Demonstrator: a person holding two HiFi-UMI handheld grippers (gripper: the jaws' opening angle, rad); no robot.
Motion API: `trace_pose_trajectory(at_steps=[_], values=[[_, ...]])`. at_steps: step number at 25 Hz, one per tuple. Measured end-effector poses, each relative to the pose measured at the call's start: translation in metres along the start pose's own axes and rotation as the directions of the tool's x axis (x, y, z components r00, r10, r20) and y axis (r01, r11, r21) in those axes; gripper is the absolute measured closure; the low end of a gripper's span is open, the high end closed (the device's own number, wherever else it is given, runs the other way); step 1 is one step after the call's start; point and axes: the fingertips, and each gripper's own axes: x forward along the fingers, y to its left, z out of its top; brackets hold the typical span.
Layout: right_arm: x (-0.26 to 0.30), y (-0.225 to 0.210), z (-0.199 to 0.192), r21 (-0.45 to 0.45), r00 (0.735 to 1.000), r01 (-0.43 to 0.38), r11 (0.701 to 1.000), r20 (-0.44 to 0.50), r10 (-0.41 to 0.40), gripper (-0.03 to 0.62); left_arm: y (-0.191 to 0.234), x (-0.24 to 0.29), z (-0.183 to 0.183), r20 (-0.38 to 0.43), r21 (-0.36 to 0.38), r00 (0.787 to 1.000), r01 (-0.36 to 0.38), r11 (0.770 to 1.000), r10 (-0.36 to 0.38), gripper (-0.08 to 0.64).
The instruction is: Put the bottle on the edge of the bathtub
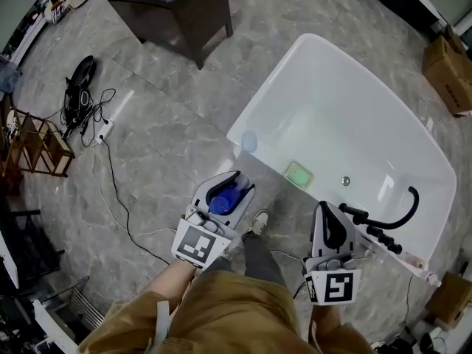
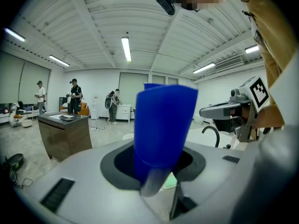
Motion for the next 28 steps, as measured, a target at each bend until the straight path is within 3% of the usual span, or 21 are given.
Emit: trace_pose_trajectory(at_steps=[6, 28], values=[[0.01, -0.012, -0.011, -0.003, 1.0, -0.004, 1.0, -0.015, 0.004, 0.586, 0.008, 0.027, -0.013, -0.002, 0.023, 1.0, -0.003, 1.0, 0.003, 0.41], [0.057, -0.035, -0.067, 0.029, 0.998, -0.019, 0.999, -0.054, 0.021, 0.586, 0.028, 0.107, -0.1, -0.088, -0.009, 0.996, -0.001, 1.0, 0.0, 0.41]])
